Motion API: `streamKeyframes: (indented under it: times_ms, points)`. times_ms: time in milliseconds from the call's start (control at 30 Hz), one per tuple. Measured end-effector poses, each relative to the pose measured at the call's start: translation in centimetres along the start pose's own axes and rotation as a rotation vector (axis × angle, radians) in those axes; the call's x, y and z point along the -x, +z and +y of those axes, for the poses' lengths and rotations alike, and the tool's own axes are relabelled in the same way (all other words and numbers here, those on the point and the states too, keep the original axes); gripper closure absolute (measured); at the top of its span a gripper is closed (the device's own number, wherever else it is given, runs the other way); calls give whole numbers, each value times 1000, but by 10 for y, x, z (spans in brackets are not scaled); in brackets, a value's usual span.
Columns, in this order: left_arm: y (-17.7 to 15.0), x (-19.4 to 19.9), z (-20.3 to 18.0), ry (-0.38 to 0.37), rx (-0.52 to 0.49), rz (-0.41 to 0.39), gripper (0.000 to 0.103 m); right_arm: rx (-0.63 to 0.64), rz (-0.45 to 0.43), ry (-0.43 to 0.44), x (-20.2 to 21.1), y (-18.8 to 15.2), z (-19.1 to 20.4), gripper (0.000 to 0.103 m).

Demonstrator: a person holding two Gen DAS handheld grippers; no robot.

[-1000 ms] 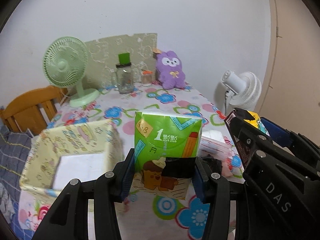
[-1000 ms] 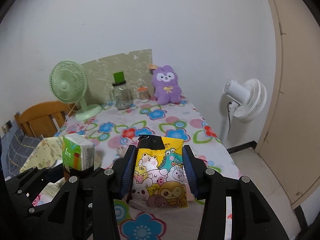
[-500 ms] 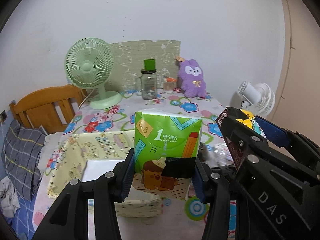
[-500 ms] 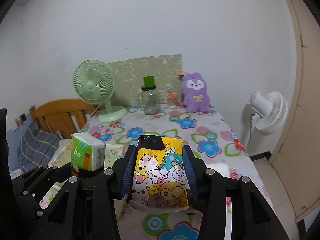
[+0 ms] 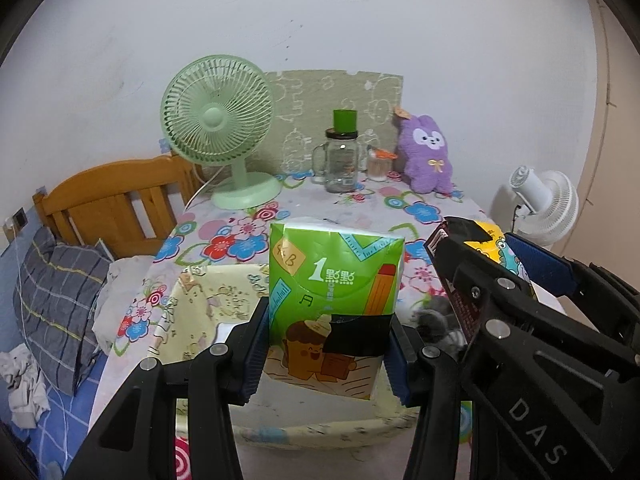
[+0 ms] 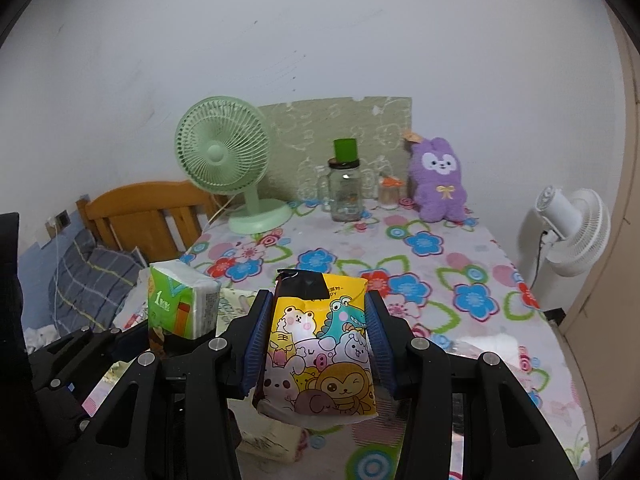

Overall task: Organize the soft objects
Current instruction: 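Carry both tissue packs up and over to the patterned fabric box, then open the left tool over the box while the right tool lowers and releases its pack beside it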

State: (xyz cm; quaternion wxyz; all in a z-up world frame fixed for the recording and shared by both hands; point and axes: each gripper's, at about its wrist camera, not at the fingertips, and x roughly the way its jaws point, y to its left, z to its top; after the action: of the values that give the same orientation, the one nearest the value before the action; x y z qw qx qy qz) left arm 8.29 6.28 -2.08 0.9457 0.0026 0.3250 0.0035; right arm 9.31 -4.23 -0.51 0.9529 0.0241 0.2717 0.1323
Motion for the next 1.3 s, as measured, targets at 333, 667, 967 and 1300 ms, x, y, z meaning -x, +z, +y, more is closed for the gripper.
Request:
streamKeyframes:
  times_ms: [333,667,967,1300]
  points:
    - [-4,-31,30,34,20,58,51,5,51,43,-39,1,27,53]
    - [-16,-57,52,61,49,123,49,14,105,67,-72,-6,47,53]
    - [-23,-65,55,61,35,139,28,14,143,58,-92,-17,51,53]
    - [-22,-67,58,61,67,140,19,23,171,72,-97,-18,51,32]
